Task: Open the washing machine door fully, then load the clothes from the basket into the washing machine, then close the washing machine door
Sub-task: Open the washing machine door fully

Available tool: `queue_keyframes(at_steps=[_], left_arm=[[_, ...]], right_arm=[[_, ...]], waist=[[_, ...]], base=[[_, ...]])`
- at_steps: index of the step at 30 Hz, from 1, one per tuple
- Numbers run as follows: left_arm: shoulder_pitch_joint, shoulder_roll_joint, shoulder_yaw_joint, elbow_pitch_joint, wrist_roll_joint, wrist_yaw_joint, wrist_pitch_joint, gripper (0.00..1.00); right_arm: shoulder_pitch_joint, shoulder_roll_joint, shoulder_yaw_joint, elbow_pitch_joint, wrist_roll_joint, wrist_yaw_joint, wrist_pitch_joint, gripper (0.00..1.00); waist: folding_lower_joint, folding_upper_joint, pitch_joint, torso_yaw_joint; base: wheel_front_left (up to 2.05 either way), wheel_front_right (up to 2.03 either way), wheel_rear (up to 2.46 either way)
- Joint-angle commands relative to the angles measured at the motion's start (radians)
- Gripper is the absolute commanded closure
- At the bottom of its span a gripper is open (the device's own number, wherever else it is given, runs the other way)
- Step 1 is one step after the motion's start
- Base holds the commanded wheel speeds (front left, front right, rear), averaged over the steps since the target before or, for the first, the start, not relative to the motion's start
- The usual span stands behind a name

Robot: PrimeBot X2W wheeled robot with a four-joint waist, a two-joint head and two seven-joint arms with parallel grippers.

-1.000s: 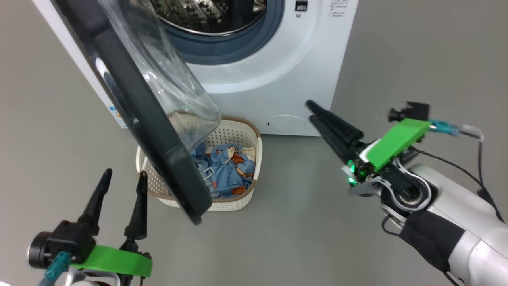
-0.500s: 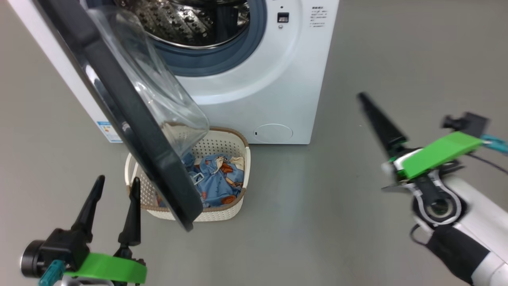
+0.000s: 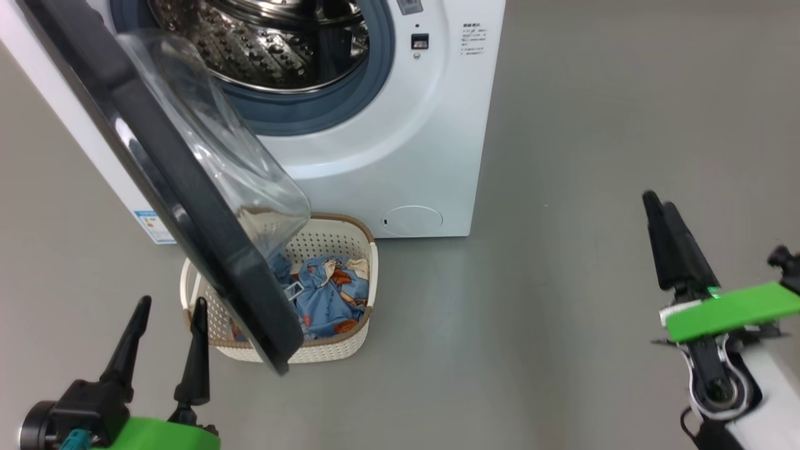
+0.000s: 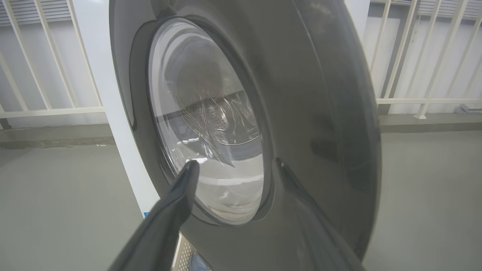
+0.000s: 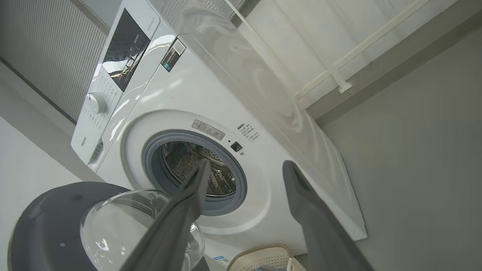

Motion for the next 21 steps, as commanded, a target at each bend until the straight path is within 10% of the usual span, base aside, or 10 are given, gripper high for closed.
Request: queue_keyframes(at_steps=[1,21], left_arm=[[-0.007,0.017,0.038,-0.032,0.012,-0.002,-0.006,0.0],[0.09,0.007,0.071,-0.057,0.021,-0.002,-0.006,0.0]], right_arm=[[0.032,0.013,-0.026,-0.037,-0.06,0.002,-0.012,0.0],[0.284,0.163,-0.306,-0.22,-0.829,0.002,-0.012,0.0]], waist=[[0.0,0.0,-0.005,-0.005],[0.0,0.0,-0.05,-0.026]], base=[[0.0,0.0,0.0],[0.0,0.0,0.0]])
